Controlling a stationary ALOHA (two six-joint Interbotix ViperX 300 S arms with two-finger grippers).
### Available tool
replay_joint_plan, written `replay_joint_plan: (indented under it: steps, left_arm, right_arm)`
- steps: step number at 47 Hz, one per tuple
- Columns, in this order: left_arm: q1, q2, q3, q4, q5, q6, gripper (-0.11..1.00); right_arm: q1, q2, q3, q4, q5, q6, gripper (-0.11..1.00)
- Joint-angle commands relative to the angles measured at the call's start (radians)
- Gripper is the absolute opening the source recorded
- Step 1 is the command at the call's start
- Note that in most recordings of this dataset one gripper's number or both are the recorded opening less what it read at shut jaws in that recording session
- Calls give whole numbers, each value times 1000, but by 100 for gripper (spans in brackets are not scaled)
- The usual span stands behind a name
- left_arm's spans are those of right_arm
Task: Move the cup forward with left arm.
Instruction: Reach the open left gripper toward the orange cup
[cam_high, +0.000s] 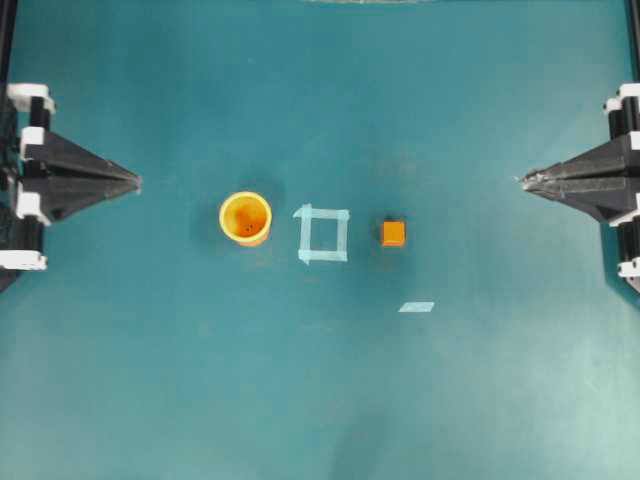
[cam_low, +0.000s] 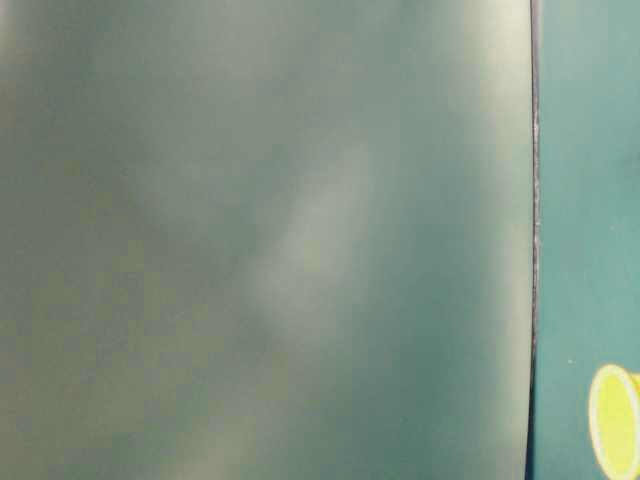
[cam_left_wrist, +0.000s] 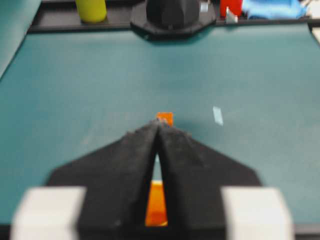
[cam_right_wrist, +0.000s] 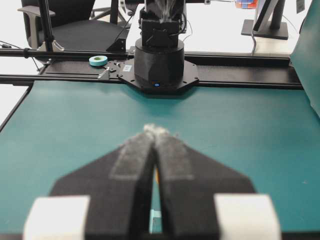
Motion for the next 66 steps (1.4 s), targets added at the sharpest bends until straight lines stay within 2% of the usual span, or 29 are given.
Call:
replay_joint_plan:
  steps: [1,9,11,14,21,34,56,66]
  left_arm:
    - [3,38,-9,3,-14,2,17]
    - [9,107,-11,5,-63,3,65]
    - [17,124,-11,3,-75,3,74]
    - [32,153,-11,3,-91,3,80]
    - [64,225,-9,3,-114,6,81]
    - [67,387,15,3,-204,6,82]
    - [29,704,18,3,-446,6,82]
    - [28,796,18,3,-479,6,82]
  right_arm:
    - [-2,6,-31,-2,-6,2,-1]
    - [-2,6,-31,-2,-5,2,-1]
    - [-3,6,-32,-2,-5,2,-1]
    - [-3,6,-32,-2,-5,2,-1]
    - [-2,5,-34,-2,-5,3,-1]
    - [-3,2,-40,-2,-5,3,-1]
    - [-2,0,-48,-2,-5,9,-1]
    - [-3,-2,-55,-2,-2,11,-1]
